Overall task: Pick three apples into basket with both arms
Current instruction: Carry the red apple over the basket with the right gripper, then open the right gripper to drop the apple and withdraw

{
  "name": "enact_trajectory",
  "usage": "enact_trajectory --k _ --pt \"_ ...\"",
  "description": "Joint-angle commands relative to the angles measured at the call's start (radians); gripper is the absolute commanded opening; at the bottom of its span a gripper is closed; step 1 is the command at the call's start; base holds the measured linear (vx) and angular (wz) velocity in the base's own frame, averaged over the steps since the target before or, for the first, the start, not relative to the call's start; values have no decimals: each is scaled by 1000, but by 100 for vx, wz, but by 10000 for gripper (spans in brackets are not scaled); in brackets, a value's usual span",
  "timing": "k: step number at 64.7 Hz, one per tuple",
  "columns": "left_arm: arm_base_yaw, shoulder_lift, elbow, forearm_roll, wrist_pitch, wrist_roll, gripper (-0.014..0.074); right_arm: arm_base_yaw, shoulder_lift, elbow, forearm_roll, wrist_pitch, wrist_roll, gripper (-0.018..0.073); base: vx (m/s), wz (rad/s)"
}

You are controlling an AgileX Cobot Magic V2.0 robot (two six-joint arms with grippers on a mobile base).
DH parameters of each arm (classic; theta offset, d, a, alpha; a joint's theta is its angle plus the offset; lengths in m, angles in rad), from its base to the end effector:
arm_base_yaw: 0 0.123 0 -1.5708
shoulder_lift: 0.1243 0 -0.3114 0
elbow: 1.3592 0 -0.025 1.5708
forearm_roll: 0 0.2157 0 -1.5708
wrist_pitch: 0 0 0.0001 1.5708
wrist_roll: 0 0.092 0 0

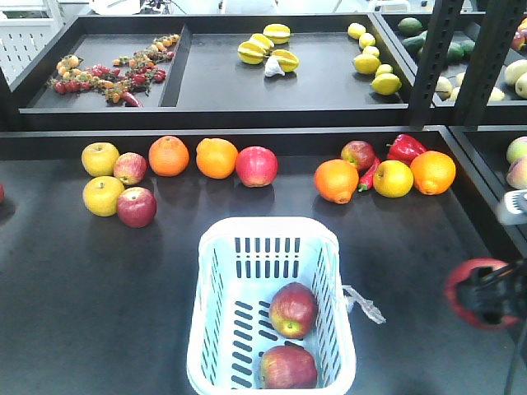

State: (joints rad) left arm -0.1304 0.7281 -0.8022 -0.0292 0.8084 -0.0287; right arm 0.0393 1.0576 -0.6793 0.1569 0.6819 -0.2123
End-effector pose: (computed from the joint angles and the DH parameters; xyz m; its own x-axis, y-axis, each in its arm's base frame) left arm 0.0764 -0.0120 0.3613 -0.6040 0.0299 -0.7964 0.1173 0.9917 -0.0517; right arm 0.1472 0.0149 0.2978 -0.8106 -0.1215 -0.5729 -0.1686 0.9852 0.0296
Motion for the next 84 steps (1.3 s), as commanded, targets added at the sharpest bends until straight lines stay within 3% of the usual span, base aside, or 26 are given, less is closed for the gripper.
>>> enact_trajectory --k 1,17,35,41,62,74,84 --pt "2 -1 -26 -7 -60 -10 590 96 -48 -24 50 -36 -15 299 0 0" --pt "2 -1 -26 -7 -60 -10 590 367 -25 -24 167 -170 -14 299 0 0" --pt "2 -1 -26 -7 -60 -10 590 606 171 -24 177 -441 -3 318 0 0" --pt "2 -1 -26 -7 -60 -10 590 627 248 -24 177 -502 -3 370 0 0" --pt "2 -1 -26 -7 -60 -10 590 628 320 -24 177 -584 -3 686 0 0" --pt "2 -1 -26 -7 -60 -10 590 628 319 -24 177 -575 7 697 0 0" --pt "2 -1 -26 -7 -60 -10 590 593 275 -24 176 -485 17 671 0 0"
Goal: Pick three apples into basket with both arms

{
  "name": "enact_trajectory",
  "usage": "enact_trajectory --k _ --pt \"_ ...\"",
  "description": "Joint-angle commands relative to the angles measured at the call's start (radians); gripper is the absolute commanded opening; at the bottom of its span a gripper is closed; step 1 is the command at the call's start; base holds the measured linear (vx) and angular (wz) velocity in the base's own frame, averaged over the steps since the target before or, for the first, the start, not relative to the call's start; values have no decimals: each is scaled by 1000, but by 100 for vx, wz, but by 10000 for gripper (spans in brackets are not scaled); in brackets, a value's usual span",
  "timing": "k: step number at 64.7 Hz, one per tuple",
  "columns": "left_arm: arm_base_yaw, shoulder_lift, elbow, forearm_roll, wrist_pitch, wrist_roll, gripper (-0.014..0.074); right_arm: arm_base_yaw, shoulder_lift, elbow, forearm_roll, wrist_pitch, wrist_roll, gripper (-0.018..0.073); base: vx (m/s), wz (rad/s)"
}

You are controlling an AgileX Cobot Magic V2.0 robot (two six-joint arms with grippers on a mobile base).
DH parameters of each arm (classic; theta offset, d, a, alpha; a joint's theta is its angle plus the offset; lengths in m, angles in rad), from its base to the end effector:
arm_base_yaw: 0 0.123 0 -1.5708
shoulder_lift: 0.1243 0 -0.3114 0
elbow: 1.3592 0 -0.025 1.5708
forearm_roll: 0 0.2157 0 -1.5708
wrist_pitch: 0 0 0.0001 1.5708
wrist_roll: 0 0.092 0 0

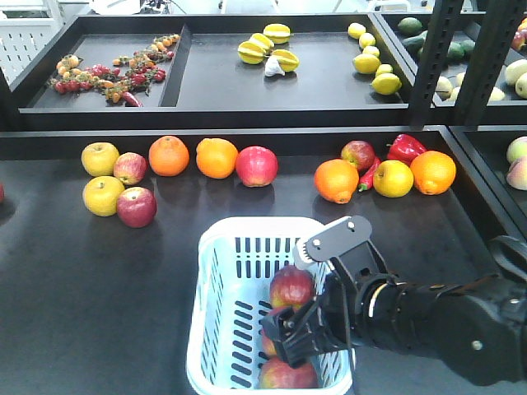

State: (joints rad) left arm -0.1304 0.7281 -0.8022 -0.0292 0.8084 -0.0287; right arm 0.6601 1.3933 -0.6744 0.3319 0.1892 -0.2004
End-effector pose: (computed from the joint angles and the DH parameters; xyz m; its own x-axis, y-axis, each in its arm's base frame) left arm 0.0764 -0.0120 0.3613 -0.6040 0.0299 -0.7964 0.1173 0.9917 -0.0517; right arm 0.1825 0.1489 0.2602 -0.6491 -0.3451 -0.6779 -0.5683 0.8124 0.1306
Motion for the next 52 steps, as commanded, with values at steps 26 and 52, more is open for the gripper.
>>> enact_trajectory --k 26,52 --pt "2 -1 -26 -7 -60 -10 590 -446 -368 -29 -126 396 4 603 0 0" --pt "2 -1 -26 -7 -60 -10 590 -756 -628 -29 -210 590 -4 594 0 0"
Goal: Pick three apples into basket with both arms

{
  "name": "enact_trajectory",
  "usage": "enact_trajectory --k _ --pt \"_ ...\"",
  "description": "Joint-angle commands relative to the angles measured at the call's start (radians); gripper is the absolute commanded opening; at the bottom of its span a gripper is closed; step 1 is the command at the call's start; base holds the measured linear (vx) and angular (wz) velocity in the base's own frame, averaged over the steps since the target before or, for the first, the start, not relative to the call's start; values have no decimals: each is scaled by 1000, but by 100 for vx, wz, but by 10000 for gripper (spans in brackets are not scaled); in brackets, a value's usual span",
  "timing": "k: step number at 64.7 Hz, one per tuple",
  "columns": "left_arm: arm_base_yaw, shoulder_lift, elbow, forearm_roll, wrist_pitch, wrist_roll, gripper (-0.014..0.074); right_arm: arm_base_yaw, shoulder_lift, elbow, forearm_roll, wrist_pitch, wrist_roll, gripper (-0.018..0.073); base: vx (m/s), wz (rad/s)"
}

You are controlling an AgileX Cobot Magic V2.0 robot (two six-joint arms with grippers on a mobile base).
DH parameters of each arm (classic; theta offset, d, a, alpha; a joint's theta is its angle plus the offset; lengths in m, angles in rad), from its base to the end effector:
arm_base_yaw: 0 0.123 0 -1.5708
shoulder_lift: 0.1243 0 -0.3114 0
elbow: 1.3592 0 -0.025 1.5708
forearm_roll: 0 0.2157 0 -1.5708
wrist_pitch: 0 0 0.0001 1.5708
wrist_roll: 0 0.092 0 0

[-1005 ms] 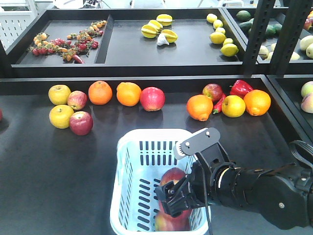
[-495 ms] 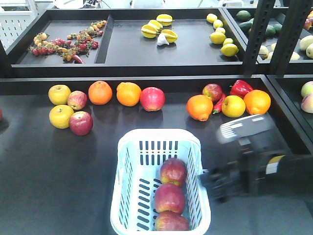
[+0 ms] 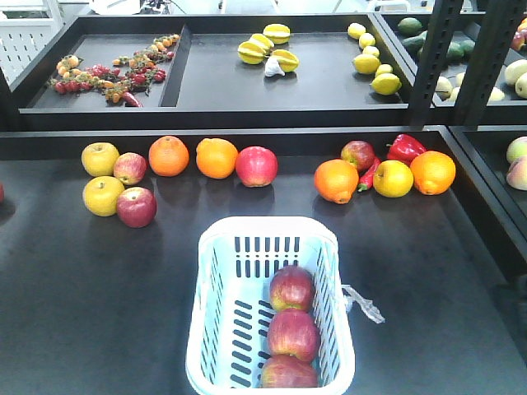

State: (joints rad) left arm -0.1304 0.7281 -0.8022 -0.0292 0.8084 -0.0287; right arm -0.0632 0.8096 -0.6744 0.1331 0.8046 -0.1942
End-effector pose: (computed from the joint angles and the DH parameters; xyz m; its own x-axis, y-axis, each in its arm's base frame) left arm 0.0764 -0.0120 0.3613 -0.6040 0.0299 -0.7964 0.1173 0.9917 -0.0517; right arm 0.0923 0.0030 0.3192 -0.7446 -0.0541 -0.6653 -0.0762 0.9971 0.0042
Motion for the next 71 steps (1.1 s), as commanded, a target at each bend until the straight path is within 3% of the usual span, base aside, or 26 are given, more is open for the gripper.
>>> enact_trajectory --k 1,57,65,71 --pt "2 -1 -26 -7 -60 -10 590 -35 -50 -29 -15 -25 -11 594 0 0" --pt "2 -1 -26 -7 -63 -10 583 -39 -76 -29 -28 -26 -5 578 0 0" --pt "2 -1 -26 -7 -63 -10 510 -39 -76 -29 -28 -25 -6 498 0 0" --pt "2 -1 -26 -7 -59 -10 394 -39 -76 -29 -28 -25 -6 396 0 0"
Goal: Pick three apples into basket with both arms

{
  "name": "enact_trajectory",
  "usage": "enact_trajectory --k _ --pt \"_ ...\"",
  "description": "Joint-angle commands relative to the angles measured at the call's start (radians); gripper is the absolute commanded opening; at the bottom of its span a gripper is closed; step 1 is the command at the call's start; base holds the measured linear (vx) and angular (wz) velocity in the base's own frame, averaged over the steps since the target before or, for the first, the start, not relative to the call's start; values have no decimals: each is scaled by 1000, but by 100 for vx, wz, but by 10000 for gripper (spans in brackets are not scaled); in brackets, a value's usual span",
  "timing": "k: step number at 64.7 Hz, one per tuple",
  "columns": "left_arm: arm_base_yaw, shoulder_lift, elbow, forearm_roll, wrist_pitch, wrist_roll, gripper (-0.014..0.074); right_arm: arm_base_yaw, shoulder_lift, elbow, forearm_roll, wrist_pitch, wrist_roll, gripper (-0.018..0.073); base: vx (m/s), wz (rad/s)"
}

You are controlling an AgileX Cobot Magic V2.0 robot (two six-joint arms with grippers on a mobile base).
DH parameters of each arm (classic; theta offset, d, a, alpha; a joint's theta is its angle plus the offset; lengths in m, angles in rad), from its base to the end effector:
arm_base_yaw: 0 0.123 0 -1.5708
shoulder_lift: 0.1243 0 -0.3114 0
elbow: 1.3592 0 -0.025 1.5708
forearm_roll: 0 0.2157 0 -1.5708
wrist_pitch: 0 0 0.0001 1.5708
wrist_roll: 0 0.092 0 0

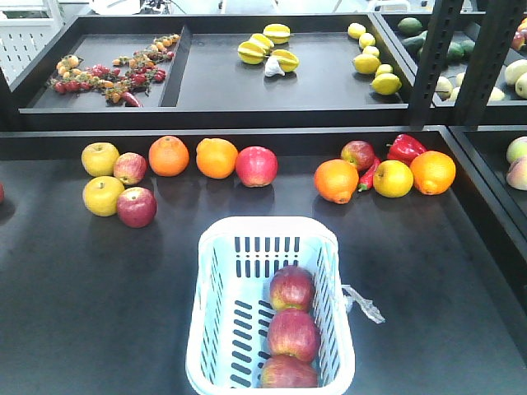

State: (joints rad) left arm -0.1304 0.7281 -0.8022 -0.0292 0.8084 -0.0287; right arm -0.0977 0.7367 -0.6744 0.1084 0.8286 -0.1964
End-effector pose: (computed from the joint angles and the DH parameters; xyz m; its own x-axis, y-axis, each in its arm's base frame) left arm 0.0764 -0.0120 0.3613 -0.6040 0.0299 -0.7964 0.1173 0.9917 -0.0517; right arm 0.0762 -0.0001 0.3237 -0.7142 -0.0529 -0.6980 -0.0460 0.9985 -0.0286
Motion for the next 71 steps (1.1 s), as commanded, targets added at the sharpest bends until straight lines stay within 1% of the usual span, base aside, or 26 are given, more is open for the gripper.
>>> enact_trajectory --k 1,3,4,6,9,13,15,16,18,71 --pt "2 -1 -26 -7 -58 -10 374 -5 -4 -29 -4 -50 -4 376 0 0" --pt "2 -1 -26 -7 -56 -10 321 -5 -4 -29 -4 -50 -4 326 0 0" --pt "2 -1 -26 -7 -55 -10 299 -5 -4 -29 -4 -50 -4 316 0 0" --pt "2 -1 -26 -7 -53 -10 253 -5 -4 -29 -4 -50 -4 251 0 0" --pt "2 -1 -26 -7 -52 -10 168 -5 -4 -29 -4 -50 -4 185 0 0" --pt "2 -1 -26 -7 -48 -10 60 -5 -4 -29 -4 -50 -4 76 0 0" --pt "2 -1 -26 -7 -46 -10 1 -5 -4 -29 -4 -50 -4 46 0 0" --pt "2 -1 -26 -7 -46 -10 -9 -5 -4 -29 -4 -50 -4 15 0 0" --pt "2 -1 -26 -7 -46 -10 -9 -5 -4 -29 -4 -51 -4 -15 0 0" --pt "2 -1 -26 -7 -41 -10 -8 -5 -4 -29 -4 -49 -4 -9 0 0"
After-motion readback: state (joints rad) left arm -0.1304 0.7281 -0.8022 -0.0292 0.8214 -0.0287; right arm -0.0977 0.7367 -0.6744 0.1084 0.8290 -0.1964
